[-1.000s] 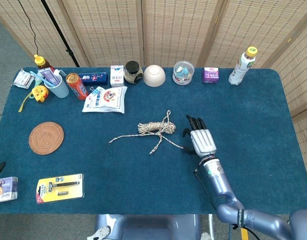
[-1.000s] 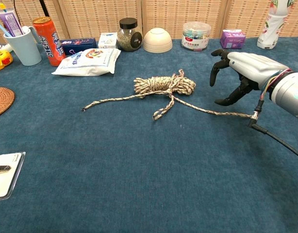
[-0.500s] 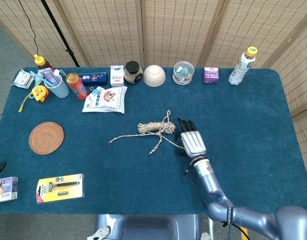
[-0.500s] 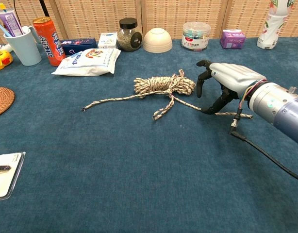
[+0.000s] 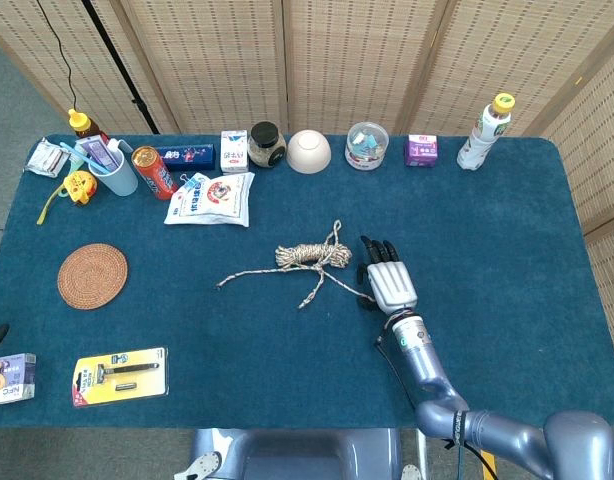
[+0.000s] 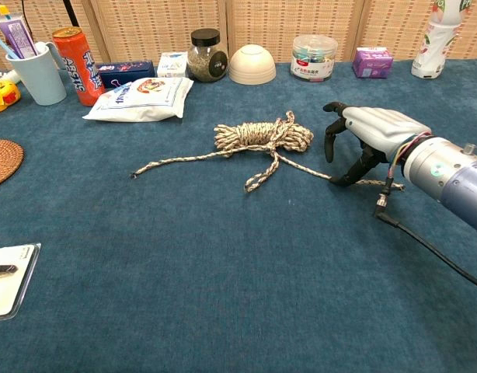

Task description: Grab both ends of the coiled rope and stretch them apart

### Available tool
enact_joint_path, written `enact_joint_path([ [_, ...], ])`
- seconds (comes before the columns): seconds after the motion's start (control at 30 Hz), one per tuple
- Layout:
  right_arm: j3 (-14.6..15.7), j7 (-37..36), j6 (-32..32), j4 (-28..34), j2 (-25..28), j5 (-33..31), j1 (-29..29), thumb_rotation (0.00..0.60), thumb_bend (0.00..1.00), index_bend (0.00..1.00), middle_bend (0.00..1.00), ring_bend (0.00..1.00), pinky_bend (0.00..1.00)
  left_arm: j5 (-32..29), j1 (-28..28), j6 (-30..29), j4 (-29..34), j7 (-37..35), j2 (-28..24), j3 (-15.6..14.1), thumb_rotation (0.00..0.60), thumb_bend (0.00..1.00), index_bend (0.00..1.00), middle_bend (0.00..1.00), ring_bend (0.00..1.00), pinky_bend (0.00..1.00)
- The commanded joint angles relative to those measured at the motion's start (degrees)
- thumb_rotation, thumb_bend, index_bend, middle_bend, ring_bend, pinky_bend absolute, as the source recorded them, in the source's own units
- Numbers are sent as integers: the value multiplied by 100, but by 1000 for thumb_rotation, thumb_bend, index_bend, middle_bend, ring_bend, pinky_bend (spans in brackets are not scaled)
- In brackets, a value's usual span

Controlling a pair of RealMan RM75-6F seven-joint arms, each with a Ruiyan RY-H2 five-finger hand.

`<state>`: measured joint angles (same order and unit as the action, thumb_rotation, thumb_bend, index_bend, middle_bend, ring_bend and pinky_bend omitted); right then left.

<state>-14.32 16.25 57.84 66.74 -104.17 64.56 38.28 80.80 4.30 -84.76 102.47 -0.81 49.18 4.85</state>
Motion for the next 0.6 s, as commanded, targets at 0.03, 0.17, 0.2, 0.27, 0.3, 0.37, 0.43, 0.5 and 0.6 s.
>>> enact_joint_path([
  [0.03, 4, -18, -5, -46, -10, 13, 8, 600, 266, 535, 4, 0, 0, -5, -2, 1, 5, 1, -6, -1, 550, 228, 63, 0, 0, 0],
  [0.17, 10, -29, -24, -140, -3, 21, 19, 600, 266, 540, 9, 0, 0, -15, -9, 5, 3, 1, -8, -9, 550, 228, 63, 0, 0, 0],
  [0.2, 15, -27, -30, -169, 5, 27, 21, 600, 266, 540, 9, 0, 0, -17, -12, 7, -1, -2, -4, -14, 550, 228, 63, 0, 0, 0],
  [0.27, 30, -32, -50, -221, 23, 39, 24, 600, 266, 541, 10, 0, 0, -21, -14, 11, -7, -2, 6, -20, 548, 227, 63, 0, 0, 0],
  [0.3, 37, -32, -59, -243, 29, 47, 27, 600, 266, 542, 11, 0, 0, -24, -14, 12, -10, -1, 9, -19, 548, 227, 63, 0, 0, 0],
  [0.37, 49, -34, -77, -283, 41, 57, 31, 600, 265, 542, 11, 0, 0, -27, -11, 17, -14, 0, 12, -18, 548, 227, 63, 0, 0, 0],
  [0.43, 54, -41, -87, -330, 47, 64, 34, 600, 266, 542, 11, 0, 0, -32, -6, 21, -14, -1, 15, -14, 550, 227, 63, 0, 0, 0],
  [0.5, 49, -55, -99, -402, 60, 70, 41, 600, 266, 541, 11, 0, 0, -31, -2, 28, -17, 6, 15, -15, 549, 227, 63, 0, 0, 0],
  [0.6, 18, -75, -130, -499, 100, 66, 65, 600, 266, 541, 11, 0, 0, -37, 3, 32, -14, 17, 14, -12, 551, 227, 63, 0, 0, 0],
])
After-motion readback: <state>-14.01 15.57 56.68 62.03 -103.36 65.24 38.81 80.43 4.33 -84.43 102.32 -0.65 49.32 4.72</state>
